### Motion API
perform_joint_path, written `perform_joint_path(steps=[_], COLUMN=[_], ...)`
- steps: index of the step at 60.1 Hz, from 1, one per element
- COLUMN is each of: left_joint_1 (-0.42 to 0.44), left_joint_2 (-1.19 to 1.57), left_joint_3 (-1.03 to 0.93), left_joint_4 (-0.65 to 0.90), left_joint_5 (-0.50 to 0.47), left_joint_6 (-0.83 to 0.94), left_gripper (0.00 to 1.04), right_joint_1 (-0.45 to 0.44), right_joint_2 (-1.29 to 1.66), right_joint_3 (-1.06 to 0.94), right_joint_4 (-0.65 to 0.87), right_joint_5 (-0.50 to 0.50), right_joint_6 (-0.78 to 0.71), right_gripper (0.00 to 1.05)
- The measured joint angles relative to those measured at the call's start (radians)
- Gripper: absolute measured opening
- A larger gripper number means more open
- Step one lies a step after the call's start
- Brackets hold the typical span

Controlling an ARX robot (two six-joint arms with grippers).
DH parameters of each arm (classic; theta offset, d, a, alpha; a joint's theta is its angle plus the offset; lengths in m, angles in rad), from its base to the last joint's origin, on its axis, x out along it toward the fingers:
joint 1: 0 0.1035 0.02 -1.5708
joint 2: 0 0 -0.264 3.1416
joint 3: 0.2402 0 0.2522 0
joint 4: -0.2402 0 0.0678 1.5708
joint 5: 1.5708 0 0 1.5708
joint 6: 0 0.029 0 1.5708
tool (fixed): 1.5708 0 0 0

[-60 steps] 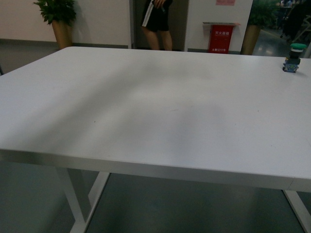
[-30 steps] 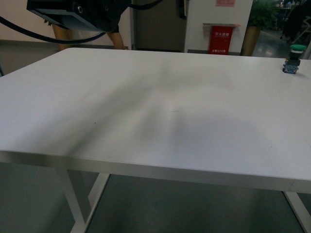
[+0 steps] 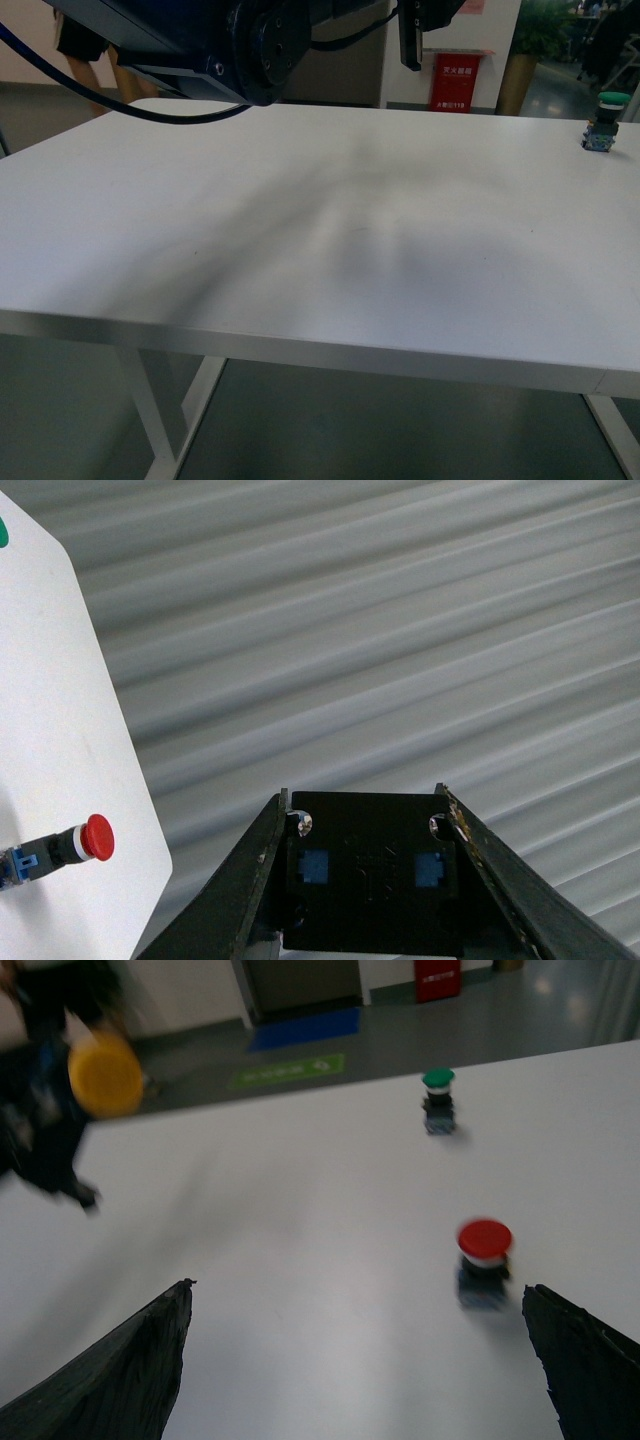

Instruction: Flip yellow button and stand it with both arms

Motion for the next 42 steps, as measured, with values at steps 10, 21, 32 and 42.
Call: perform_joint_path(steps=[10,21,32,42], left_joint_1=[-0.005,-0.006,-0.004,-0.003], left_joint_2=[0.011,0.019,0.033,0.045], left_joint_3=[0.033,0.055,0.082,0.098], left_joint_4=[-0.023,-0.034,-0.034,-0.029], left_joint_5=[0.000,-0.001,-0.004,-0.009], left_joint_6=[0.001,0.002,-0.003,-0.015], left_gripper=[0.36,0.36,0.36,0.36], right_joint_1=[0.001,0.086,0.170,0.228], right_joint_2=[0.254,0.366,0.434,0.479], right_joint_3=[0.295,0.311,0.277,0.275], right_joint_4=[0.063,0.100,0.207,0.322], right_joint_5=[-0.169,-0.223,-0.176,-0.111], right_joint_6=[0.519,0.854,0.948,0.999], right_gripper=[0.98,0.98,0.98,0.98])
